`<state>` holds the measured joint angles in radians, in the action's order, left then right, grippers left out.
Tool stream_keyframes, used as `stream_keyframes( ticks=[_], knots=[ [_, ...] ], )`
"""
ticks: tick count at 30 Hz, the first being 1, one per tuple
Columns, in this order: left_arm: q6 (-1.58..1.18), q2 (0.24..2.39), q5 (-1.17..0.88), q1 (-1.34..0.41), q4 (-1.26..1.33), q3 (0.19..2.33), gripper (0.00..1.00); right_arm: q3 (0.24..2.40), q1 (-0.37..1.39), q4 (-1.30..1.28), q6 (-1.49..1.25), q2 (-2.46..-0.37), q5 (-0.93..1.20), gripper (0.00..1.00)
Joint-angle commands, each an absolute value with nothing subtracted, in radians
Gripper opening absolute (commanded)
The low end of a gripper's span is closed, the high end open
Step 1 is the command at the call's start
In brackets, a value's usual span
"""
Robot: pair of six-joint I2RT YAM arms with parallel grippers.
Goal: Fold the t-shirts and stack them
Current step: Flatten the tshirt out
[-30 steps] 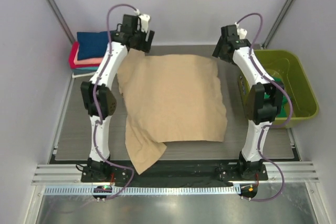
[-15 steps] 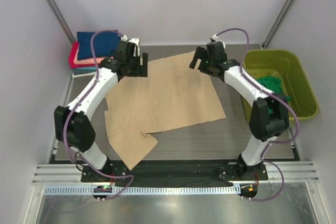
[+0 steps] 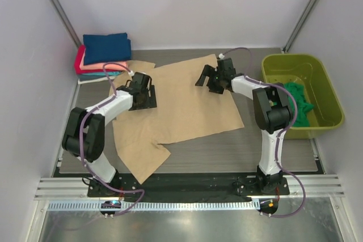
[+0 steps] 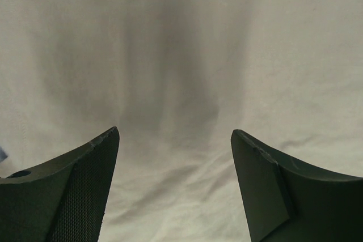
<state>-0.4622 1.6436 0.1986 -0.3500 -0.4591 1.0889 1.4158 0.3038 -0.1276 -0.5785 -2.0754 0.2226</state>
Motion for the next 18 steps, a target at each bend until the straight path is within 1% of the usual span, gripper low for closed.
stream_keyframes(
  ticks=[1,5,6,7,8,13,16,18],
  knots=[
    [-0.494,1.71,0.186,-0.344,-0.364,1.086,0.8,1.319,0.266,-0.121,-0.61,-2.083,0.177,0.93],
    [-0.499,1.788,0.135,-0.35,-0.319,1.094,0.79,1.142,0.172,-0.103,-0.66,-2.033,0.111,0.92],
    [-0.491,1.804,0.127,-0.351,-0.311,1.109,0.78,1.106,0.158,-0.068,-0.67,-2.017,0.13,0.9],
    [-0.488,1.818,0.118,-0.362,-0.308,1.12,0.78,1.07,0.143,-0.034,-0.682,-1.996,0.158,0.9],
    [-0.485,1.85,0.1,-0.368,-0.305,1.132,0.77,1.033,0.138,-0.034,-0.699,-1.979,0.149,0.89],
    [-0.45,1.922,0.052,-0.422,-0.304,1.241,0.77,1.005,0.124,-0.117,-0.689,-1.869,0.037,0.91],
    [-0.442,1.934,0.041,-0.433,-0.324,1.278,0.77,0.994,0.11,-0.152,-0.677,-1.823,-0.027,0.91],
    [-0.443,1.912,0.043,-0.434,-0.357,1.301,0.76,1.006,0.11,-0.152,-0.658,-1.819,-0.02,0.92]
  ],
)
